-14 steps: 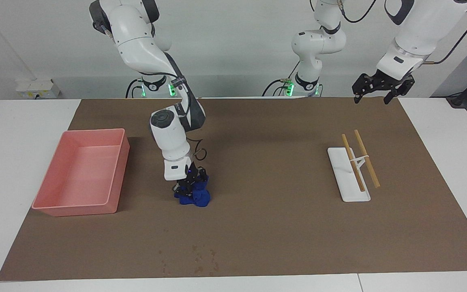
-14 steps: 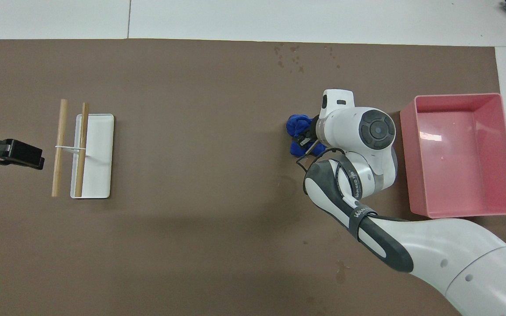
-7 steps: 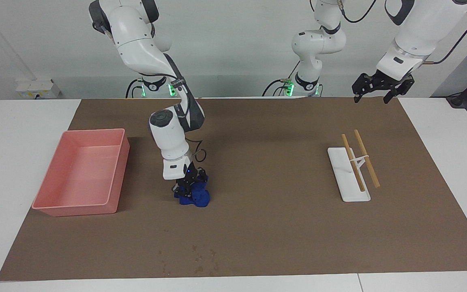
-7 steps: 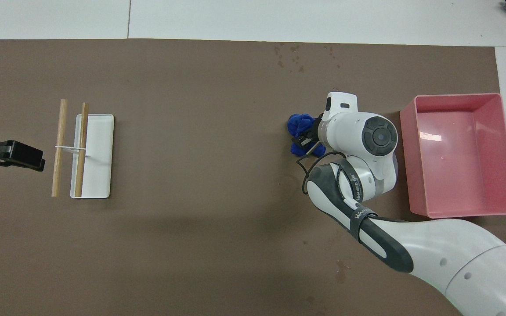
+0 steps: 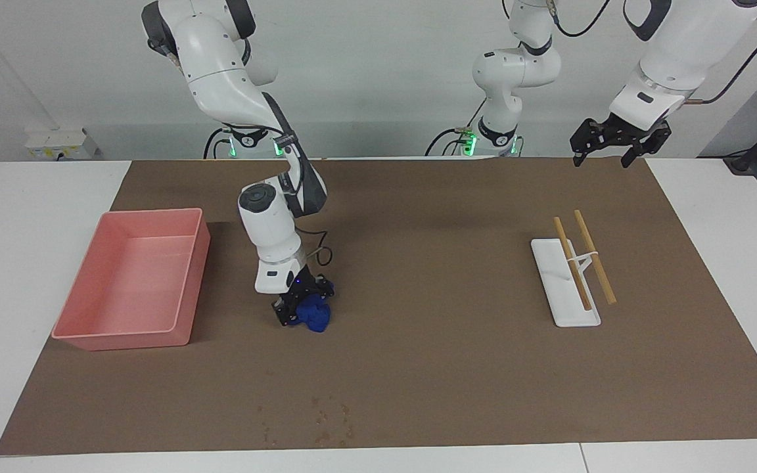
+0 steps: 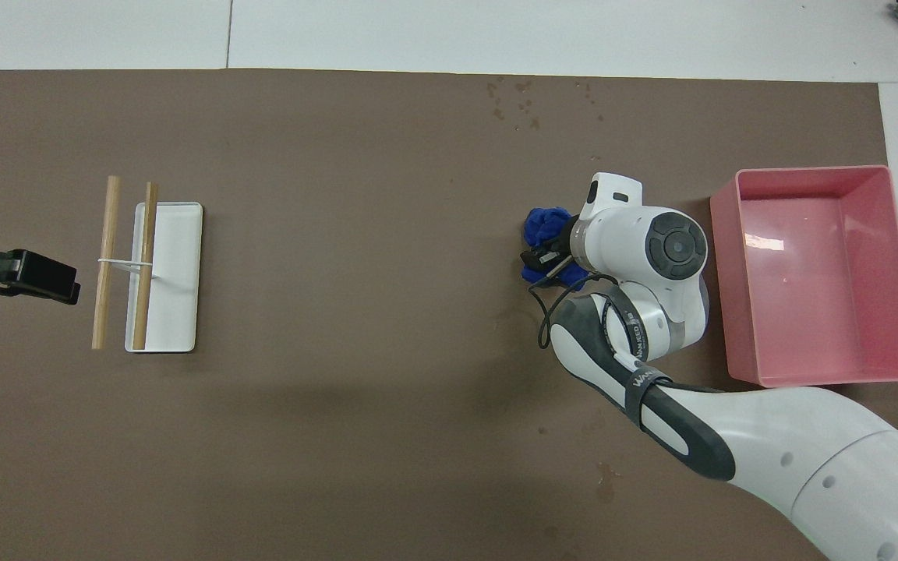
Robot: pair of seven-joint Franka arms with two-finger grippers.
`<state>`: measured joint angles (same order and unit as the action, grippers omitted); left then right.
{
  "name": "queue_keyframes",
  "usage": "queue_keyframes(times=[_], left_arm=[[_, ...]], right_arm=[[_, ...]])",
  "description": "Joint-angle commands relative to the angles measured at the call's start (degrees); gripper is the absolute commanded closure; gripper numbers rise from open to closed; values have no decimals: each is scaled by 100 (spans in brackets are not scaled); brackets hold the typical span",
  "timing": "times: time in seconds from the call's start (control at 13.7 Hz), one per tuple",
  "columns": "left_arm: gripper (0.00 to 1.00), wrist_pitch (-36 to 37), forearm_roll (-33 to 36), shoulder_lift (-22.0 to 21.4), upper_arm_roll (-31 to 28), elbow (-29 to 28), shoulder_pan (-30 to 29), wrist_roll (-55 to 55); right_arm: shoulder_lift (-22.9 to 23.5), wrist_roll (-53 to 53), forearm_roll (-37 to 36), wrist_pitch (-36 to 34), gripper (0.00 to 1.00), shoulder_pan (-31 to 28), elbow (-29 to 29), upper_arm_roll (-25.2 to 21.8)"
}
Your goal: Wipe water with towel using both arms
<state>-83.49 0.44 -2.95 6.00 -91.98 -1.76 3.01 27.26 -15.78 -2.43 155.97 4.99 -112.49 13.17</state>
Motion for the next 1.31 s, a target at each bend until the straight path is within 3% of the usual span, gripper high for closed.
queue_keyframes(times=[0.0,0.66,0.88,1.09,1.24], left_arm=[[0,26,88,-144,6,-154,-18,33],[0,26,88,-144,6,-154,-18,33],[0,26,88,-144,6,-154,-18,33],[0,26,88,-144,6,-154,-18,33],[0,26,96,-144,6,-154,-18,33]], right_arm=[[70,304,-214,-505,100,36,-388,-25],[-624,1699,-170,-1814,100,510,-432,10],[-651,2122,49,-1912,100,617,-432,71],[-625,2001,507,-1825,100,556,-405,89],[-599,1205,472,-1719,100,433,-388,37]])
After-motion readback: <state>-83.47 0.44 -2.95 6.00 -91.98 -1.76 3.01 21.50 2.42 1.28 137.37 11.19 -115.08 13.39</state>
